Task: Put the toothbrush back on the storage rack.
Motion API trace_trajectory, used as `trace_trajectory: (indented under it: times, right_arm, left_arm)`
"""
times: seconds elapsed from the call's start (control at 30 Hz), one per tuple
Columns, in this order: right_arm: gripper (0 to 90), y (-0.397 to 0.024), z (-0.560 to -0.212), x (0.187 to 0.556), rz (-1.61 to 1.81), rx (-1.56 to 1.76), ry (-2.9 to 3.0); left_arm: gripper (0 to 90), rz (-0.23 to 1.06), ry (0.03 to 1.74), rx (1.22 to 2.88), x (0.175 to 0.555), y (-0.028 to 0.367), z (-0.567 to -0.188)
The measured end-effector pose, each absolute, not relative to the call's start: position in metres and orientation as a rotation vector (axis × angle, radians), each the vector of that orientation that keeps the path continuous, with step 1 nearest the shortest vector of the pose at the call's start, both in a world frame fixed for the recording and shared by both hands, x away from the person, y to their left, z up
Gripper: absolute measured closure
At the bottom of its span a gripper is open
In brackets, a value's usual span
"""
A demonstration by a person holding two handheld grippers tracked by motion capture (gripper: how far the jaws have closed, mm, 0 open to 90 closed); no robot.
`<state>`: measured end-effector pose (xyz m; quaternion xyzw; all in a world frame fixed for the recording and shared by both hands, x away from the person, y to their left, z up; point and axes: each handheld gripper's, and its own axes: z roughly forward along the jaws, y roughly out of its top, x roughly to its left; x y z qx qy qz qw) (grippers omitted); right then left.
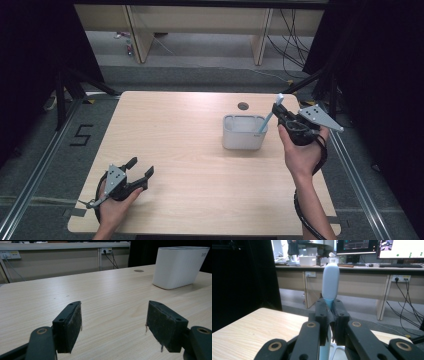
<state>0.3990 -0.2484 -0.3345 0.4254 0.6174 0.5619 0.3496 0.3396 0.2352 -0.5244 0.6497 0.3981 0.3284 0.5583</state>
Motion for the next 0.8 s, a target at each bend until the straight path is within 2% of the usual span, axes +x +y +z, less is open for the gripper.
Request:
trace_trajectory:
  times: [0.8]
  right_arm:
    - [85.1,-0.255,-0.323,0.416,1.438,1.119,1.537]
  left_arm:
    - [27.9,0.775,0.939,1.525,0.34,0.236,-0.525]
